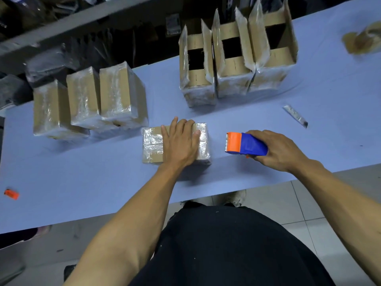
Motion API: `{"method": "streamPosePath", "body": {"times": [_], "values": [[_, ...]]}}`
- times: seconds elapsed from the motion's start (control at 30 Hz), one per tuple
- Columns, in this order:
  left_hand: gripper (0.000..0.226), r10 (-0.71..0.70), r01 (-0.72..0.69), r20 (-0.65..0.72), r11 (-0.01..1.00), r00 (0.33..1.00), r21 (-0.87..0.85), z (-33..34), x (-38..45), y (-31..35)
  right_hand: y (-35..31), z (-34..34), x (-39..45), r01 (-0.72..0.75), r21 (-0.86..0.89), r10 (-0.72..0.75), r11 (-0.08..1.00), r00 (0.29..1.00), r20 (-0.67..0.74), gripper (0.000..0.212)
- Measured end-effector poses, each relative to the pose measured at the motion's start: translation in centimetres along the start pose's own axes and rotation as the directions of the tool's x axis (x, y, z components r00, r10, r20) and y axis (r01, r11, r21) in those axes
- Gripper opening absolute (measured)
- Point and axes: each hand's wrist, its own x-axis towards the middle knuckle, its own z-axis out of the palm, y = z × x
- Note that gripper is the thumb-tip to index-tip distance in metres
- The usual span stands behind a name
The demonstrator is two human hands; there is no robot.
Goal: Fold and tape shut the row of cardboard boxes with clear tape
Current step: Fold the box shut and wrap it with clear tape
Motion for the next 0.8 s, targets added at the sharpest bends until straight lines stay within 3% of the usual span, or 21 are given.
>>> {"method": "streamPosePath", "body": {"times": [0.37,0.63,0.8], "values": [[0.038,0.046,-0.042,-0.050,0.997,0.998,0.064,0.4,0.1,-0.1,-9.0,0.0,4.0,-0.019,-0.475,0.034,0.880,0.999,0.024,0.035],[0.038,0.068,-0.062,-0.066,0.994,0.996,0.086,0.6,0.3,-0.4,-13.8,1.0,4.7,-0.167,-0.616,0.161,0.770,0.985,-0.065,0.030],[0.039,0.034,-0.020,-0.089,0.988,0.995,0.152,0.1,-0.3,-0.9,-13.5,3.3,4.3,-0.198,-0.575,0.188,0.794,0.979,-0.076,0.032]]}}
